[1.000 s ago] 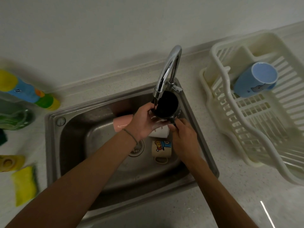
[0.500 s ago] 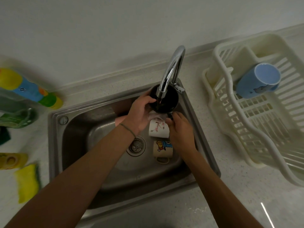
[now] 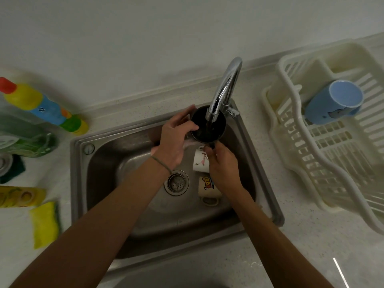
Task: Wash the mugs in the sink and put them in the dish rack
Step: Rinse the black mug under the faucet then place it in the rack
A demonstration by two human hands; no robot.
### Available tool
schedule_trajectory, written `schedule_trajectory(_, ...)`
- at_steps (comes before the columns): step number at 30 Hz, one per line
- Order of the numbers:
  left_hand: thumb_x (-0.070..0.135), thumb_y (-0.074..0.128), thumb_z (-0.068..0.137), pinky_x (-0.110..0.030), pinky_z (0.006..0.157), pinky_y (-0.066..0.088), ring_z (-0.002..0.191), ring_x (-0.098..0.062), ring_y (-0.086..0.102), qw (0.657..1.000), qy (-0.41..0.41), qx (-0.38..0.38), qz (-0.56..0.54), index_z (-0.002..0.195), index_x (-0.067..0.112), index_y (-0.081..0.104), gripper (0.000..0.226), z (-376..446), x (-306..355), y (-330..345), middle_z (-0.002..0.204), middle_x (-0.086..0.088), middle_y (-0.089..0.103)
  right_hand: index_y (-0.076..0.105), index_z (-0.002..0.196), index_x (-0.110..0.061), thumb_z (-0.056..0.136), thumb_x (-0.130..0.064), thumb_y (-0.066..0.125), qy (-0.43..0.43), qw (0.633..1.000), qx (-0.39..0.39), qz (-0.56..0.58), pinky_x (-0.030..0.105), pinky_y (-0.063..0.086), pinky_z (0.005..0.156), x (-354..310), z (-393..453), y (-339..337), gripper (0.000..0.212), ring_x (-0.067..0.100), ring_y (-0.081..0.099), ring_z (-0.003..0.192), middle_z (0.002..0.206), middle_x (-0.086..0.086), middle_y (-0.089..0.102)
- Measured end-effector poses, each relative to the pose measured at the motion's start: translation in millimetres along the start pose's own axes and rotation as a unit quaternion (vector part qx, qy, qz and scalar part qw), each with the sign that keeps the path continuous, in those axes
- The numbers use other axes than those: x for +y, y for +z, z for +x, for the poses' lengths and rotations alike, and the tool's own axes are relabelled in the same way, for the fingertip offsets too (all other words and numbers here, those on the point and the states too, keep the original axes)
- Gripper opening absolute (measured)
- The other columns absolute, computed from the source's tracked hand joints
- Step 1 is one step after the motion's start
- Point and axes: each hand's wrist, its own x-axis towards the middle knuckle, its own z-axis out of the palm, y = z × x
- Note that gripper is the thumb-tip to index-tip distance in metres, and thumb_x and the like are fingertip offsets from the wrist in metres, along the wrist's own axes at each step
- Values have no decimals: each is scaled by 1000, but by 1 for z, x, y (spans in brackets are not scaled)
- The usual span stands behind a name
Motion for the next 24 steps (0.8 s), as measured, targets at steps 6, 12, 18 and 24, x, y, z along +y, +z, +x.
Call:
schedule_trajectory(6,-5,71,74,-60,99,54,123,-32,62,997,40,40,49,127,16,72,56,-6,3,-8,127,-9,68,63,101,-14,104,-27,51,27,998,-7,51,51,53,76,-9,-6,10,18,15,62,79,86,-2,64)
schedule_trajectory(12,-1,74,70,-42,92,61,117,-38,63,990,80,74,84,124,13,72,56,-16,6,-13,125,-26,64,63,107,-15,105,-27,48,30,997,-34,68,44,46,65,-18,-13,20,19,15,56,68,78,0,62)
schedule_trajectory(18,-10,70,83,-20,78,59,109,-20,63,984,85,74,141,120,17,69,46,-27,12,-17,118,-7,66,62,104,-19,106,-24,48,58,991,-55,104,30,49,71,-27,-25,24,15,6,61,82,91,-6,66)
schedule_trajectory(24,0,75,86,-35,79,64,107,-22,66,985,31,117,124,124,11,69,41,-35,13,-17,120,-5,64,62,95,-24,106,-26,47,76,985,-63,142,34,49,70,-35,-40,26,18,7,61,76,86,-4,67)
